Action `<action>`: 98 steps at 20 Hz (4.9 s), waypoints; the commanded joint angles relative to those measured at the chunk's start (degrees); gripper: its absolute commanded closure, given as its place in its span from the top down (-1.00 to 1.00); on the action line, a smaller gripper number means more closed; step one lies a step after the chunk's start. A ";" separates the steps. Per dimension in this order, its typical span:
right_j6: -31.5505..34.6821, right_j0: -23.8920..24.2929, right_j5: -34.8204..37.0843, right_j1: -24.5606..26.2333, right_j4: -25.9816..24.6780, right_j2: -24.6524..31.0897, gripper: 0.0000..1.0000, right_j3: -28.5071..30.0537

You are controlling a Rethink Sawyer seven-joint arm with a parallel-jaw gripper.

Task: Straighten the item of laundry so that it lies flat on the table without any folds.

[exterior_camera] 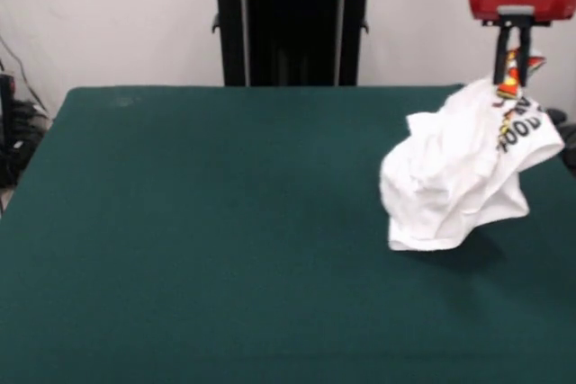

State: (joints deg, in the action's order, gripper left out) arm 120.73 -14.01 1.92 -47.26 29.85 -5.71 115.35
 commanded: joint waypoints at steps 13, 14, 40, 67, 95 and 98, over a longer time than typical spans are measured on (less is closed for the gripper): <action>17.74 33.00 -2.69 -14.32 -5.63 39.88 -1.00 26.19; 17.45 34.48 -3.82 -13.17 -7.39 40.17 -1.00 26.69; 8.19 24.93 -38.86 22.40 -26.22 2.00 -1.00 14.70; 2.90 1.32 -40.81 29.12 -8.33 -25.71 -1.00 6.93; 2.90 0.71 -38.44 27.03 -19.97 -33.66 -1.00 -7.25; 2.74 -1.23 -33.02 25.35 -19.92 -34.37 -1.00 -7.47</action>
State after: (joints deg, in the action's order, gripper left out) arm 123.98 -11.51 -35.62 -21.57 6.00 -40.28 115.69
